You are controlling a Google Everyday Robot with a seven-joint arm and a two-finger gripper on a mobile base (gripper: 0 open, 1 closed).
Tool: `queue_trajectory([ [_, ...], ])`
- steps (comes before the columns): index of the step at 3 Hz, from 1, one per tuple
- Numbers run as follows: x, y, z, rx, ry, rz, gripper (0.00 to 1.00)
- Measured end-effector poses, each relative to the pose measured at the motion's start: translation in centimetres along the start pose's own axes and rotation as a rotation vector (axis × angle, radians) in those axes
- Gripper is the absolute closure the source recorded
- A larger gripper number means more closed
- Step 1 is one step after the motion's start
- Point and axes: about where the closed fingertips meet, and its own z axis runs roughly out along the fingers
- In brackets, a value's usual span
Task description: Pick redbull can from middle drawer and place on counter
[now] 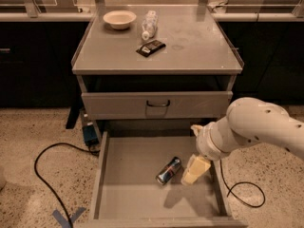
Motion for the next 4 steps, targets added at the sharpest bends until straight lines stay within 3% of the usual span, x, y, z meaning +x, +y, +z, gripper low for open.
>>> queue_trajectory([
  [1, 2.5, -2.1, 4.0, -0.019, -0.024, 0.062, 0.0],
  [2, 3.1, -2.1, 9.3, -0.104, -0.065, 0.062, 0.0],
  [3, 3.4, -0.6, 14.8, -0.222, -0.114, -0.007, 0.0],
  [4, 3.4, -0.6, 14.8, -0.222, -0.114, -0.007, 0.0],
])
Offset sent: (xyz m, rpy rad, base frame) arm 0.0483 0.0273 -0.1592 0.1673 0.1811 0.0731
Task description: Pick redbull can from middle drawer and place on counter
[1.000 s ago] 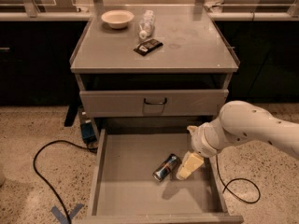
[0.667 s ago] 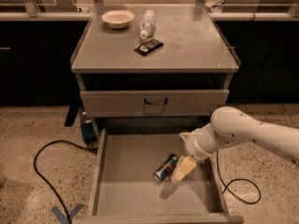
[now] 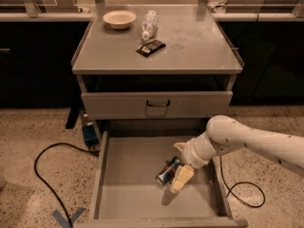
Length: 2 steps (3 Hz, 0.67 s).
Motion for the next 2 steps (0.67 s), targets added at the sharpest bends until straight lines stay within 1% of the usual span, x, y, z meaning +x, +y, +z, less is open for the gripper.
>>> queue_trajectory([
  [1, -0.17, 0.03, 0.2, 0.017, 0.001, -0.014, 0.0],
  [2, -0.63, 0.11, 0.45, 0.058, 0.019, -0.054, 0.0],
])
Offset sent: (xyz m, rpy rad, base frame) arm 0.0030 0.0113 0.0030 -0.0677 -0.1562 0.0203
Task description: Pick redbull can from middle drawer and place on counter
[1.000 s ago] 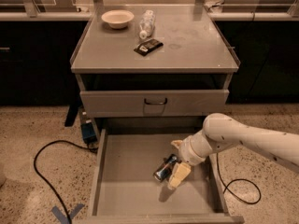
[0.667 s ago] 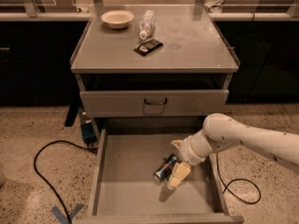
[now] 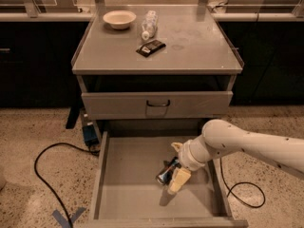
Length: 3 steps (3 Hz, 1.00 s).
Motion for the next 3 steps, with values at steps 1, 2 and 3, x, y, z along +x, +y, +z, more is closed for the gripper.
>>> queue_trajectory([
  [1, -0.1, 0.0, 0.1, 0.044, 0.028, -0.042, 0.0],
  [2, 0.1, -0.5, 1.0, 0.058, 0.045, -0.092, 0.0],
  [3, 0.4, -2.2, 3.0, 0.024, 0.053, -0.134, 0.0],
])
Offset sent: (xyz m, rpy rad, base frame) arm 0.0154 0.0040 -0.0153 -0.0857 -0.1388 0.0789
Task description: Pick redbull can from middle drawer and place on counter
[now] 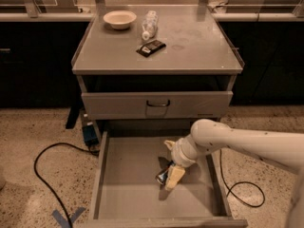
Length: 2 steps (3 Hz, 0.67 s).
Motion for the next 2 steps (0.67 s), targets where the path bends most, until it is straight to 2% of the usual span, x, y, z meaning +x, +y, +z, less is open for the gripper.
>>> queue_trajectory([
  [1, -0.1, -2.6, 2.2, -0.031, 0.002, -0.035, 0.0],
  [2, 0.1, -4.0, 3.8, -0.048, 0.006, -0.052, 0.0],
])
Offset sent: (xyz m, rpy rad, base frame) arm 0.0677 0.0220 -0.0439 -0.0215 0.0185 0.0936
